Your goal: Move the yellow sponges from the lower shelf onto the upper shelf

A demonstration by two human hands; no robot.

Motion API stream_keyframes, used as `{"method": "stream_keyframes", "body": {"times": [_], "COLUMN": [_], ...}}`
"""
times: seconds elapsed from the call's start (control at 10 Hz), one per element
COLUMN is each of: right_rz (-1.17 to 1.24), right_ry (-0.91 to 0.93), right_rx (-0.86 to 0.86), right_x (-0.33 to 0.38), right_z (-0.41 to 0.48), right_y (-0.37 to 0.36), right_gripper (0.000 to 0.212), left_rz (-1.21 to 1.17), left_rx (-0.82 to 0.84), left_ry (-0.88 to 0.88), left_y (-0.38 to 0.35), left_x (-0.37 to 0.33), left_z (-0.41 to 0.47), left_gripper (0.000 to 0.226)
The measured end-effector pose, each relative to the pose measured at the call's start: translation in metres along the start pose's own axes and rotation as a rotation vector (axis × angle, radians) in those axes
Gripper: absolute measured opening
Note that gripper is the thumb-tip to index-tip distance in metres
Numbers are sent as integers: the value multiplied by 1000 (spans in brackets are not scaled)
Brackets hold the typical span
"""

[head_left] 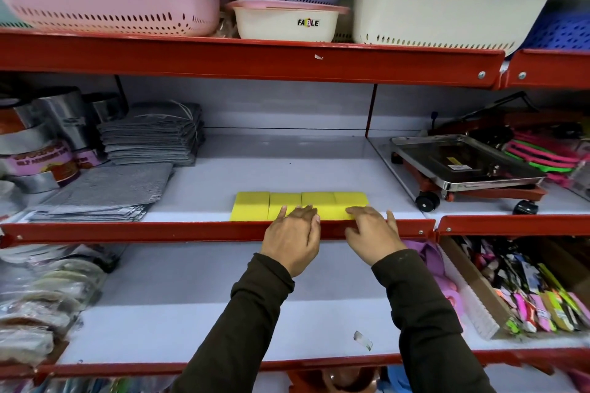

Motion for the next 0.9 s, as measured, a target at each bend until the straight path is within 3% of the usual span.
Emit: {"method": "stream_keyframes", "body": {"times": [0.2,0.3,0.4,0.5,0.7,0.8,0.9], "right_rz": [-23,-64,-115,-133,-109,-129,-128], "right_ry": [10,-4,-1,-5,-17,-17,-28], "right_rx": [36,70,63,64,83,80,66], "right_x": [6,10,13,11,9,11,16], "right_z": [14,13,9,9,10,7,5], "right_y": [-13,-21,-25,-23,-21,-24,-20], "right_gripper": [60,57,56,56,56,59,62], "left_rz": [116,148,148,146,157,160,180], "left_rx": [-36,22,93,81,99,104,90], "left_ry": [173,264,298,298,274,268,277], "left_y": [13,12,6,5,7,7,10], "left_x": [40,50,53,52,46,48,48], "left_z": [-5,-9,-13,-14,-14,-15,-13], "left_gripper": [89,82,57,54,72,56,59]}}
Point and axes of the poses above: each hand's wrist, its own z-axis towards the middle knuckle, its own y-axis out of the back of the hand, x = y × z, the point moved 5 cm from there along z, towards the middle knuckle, and after that the axes turned 7 degrees about z, right-handed, at the moved point
